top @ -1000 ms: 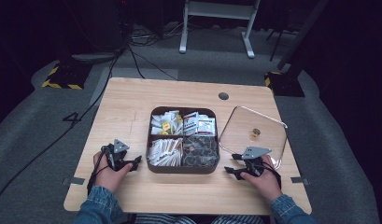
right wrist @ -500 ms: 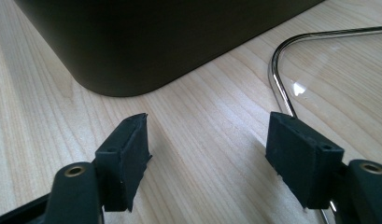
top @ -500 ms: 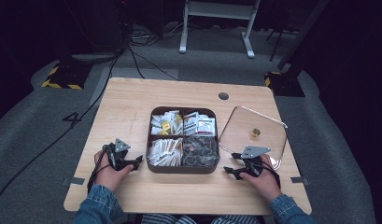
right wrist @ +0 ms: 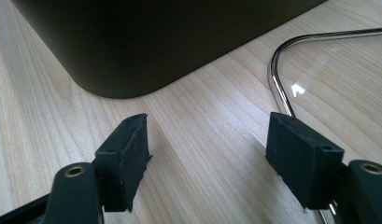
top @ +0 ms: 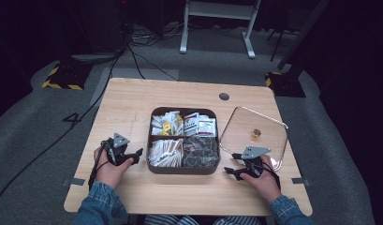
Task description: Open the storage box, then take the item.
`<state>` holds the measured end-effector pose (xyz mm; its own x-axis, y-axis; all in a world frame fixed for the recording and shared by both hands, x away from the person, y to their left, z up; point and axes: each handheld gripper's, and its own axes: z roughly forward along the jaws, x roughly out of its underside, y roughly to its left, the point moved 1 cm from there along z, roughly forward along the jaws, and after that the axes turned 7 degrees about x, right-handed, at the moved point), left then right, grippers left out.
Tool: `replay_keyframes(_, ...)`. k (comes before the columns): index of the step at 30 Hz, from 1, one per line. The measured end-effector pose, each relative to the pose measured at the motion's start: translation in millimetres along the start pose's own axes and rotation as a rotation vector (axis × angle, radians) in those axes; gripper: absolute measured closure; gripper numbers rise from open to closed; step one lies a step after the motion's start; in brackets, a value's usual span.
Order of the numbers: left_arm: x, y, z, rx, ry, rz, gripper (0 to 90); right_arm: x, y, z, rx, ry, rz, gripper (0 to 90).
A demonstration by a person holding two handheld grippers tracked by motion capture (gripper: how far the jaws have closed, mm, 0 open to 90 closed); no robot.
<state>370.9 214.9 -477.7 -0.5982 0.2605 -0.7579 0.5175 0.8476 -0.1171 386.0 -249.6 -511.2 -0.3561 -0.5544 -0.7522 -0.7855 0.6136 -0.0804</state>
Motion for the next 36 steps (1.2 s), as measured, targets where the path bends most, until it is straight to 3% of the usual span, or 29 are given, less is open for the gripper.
replay_keyframes(6, -23.5, -10.7, -12.3, 0.046, -0.13, -0.005, 29.9, 0.0, 0.0, -0.1, 0.001, 0.0, -0.001, 30.2)
replay_keyframes(9, -32.7, -18.2, -13.3, 0.056, -0.169, 0.023, 29.7, 0.0, 0.0, 0.0, 0.001, 0.0, -0.001, 30.2)
replay_keyframes(15, -45.5, -31.3, -6.3, 0.085, -0.195, 0.066, 29.5, 0.0, 0.1, 0.1, 0.001, -0.001, 0.0, 30.2)
replay_keyframes(21, -51.6, -40.0, 8.2, 0.145, -0.143, 0.121, 41.4, 0.0, 0.1, 0.1, 0.001, -0.001, 0.0, 30.2)
replay_keyframes(23, -50.9, -41.7, 12.8, 0.174, -0.111, 0.117, 45.4, 0.0, 0.1, 0.0, 0.003, 0.0, 0.001, 30.2)
replay_keyframes(28, -50.5, -51.7, 19.9, 0.204, -0.046, 0.111, 44.9, 0.0, 0.3, 0.1, 0.003, -0.002, -0.002, 30.3)
replay_keyframes(36, -48.2, -69.5, 33.2, 0.176, 0.05, 0.202, 42.1, 0.7, 1.0, -1.0, 0.009, -0.002, -0.003, 31.0)
